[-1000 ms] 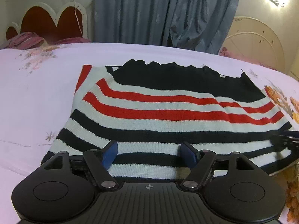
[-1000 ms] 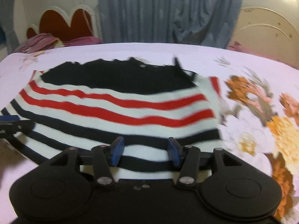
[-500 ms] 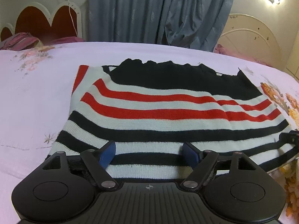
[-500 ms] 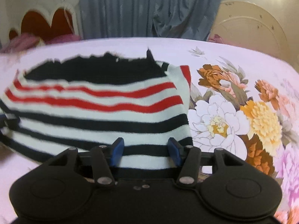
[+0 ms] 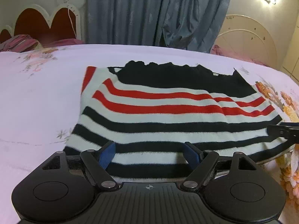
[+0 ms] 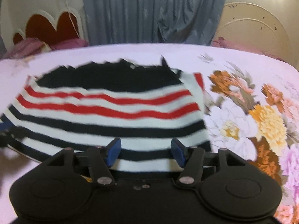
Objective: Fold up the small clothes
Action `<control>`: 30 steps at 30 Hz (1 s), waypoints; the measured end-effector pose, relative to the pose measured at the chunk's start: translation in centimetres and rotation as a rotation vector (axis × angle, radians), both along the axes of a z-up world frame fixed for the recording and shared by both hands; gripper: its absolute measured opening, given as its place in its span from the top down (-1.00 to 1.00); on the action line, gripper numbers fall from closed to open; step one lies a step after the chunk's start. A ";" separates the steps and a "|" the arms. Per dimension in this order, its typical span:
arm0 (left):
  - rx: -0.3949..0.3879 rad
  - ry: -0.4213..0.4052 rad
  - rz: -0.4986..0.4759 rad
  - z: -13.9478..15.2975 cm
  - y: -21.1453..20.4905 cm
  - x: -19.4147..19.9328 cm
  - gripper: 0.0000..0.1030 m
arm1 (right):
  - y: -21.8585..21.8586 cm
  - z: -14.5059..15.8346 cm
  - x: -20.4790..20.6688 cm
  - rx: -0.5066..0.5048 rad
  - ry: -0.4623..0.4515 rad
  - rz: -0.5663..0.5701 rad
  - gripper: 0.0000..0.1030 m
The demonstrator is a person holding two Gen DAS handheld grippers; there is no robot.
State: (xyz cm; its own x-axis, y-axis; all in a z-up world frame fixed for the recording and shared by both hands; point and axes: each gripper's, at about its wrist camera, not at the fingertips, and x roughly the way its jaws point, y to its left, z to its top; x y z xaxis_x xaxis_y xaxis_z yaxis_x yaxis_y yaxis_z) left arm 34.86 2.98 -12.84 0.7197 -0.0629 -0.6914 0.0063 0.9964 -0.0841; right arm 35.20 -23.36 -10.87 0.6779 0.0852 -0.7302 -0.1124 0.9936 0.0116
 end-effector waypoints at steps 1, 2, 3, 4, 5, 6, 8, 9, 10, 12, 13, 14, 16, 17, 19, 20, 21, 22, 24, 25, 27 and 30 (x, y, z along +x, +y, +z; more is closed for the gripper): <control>-0.008 -0.003 0.007 0.1 0.2 -0.3 -0.52 | 0.7 0.1 0.1 0.016 0.002 0.015 -0.14; -0.008 -0.001 0.009 -0.1 0.3 -0.4 -0.52 | 1.5 0.2 0.2 0.026 0.001 0.030 -0.14; -0.003 0.008 0.010 -0.3 0.4 -0.3 -0.52 | 2.3 0.2 0.4 0.029 0.001 0.045 -0.14; 0.002 0.020 0.010 -0.7 0.4 -0.1 -0.52 | 3.3 0.1 0.7 0.026 0.000 0.062 -0.14; 0.001 0.027 0.011 -0.9 0.5 0.0 -0.52 | 4.3 -0.1 1.0 0.021 0.003 0.080 -0.14; -0.003 0.027 0.016 -0.9 0.5 0.0 -0.52 | 5.0 -0.2 1.4 0.020 0.006 0.091 -0.14; -0.014 0.034 0.021 -0.7 0.6 -0.1 -0.52 | 6.5 -0.4 1.9 0.020 0.003 0.114 -0.14; -0.027 0.040 0.027 -0.5 0.7 -0.2 -0.52 | 6.9 -0.6 2.1 0.013 0.000 0.122 -0.16; -0.042 0.042 0.036 -0.3 0.9 -0.4 -0.52 | 7.5 -0.9 2.3 -0.009 -0.001 0.130 -0.18; -0.081 0.054 0.058 -0.1 1.5 -0.8 -0.52 | 8.4 -1.9 2.6 -0.070 0.014 0.145 -0.20; -0.098 0.061 0.067 -0.1 1.8 -0.9 -0.52 | 8.5 -2.4 2.7 -0.086 0.025 0.153 -0.21; -0.115 0.068 0.075 0.0 2.0 -1.1 -0.52 | 8.7 -2.6 2.6 -0.092 0.024 0.157 -0.21; -0.143 0.074 0.089 0.0 2.4 -1.5 -0.52 | 8.7 -2.4 2.6 -0.089 0.023 0.158 -0.21; -0.164 0.084 0.103 0.0 2.6 -1.6 -0.52 | 8.6 -2.1 2.6 -0.072 0.024 0.155 -0.21; -0.223 0.102 0.139 0.0 3.3 -2.3 -0.53 | 8.4 -1.6 2.8 -0.039 0.017 0.150 -0.21; -0.256 0.116 0.168 -0.2 3.7 -2.9 -0.53 | 8.4 -1.3 2.8 -0.034 0.011 0.149 -0.21; -0.278 0.128 0.195 -0.4 3.9 -3.4 -0.55 | 8.3 -1.1 2.9 -0.031 0.005 0.153 -0.21; -0.302 0.138 0.220 -0.8 4.3 -3.9 -0.58 | 8.4 -0.9 2.9 -0.028 0.000 0.160 -0.21; -0.363 0.145 0.260 -1.7 4.9 -4.7 -0.63 | 8.4 -0.7 2.8 -0.029 -0.005 0.168 -0.21; -0.397 0.147 0.272 -2.3 5.1 -4.9 -0.64 | 8.4 -0.8 2.8 -0.028 -0.005 0.169 -0.21; -0.449 0.136 0.291 -3.2 5.4 -4.9 -0.66 | 8.3 -1.0 3.0 -0.020 0.000 0.162 -0.21; -0.523 0.092 0.296 -3.8 5.8 -4.3 -0.69 | 7.9 -1.2 3.2 -0.010 0.000 0.144 -0.21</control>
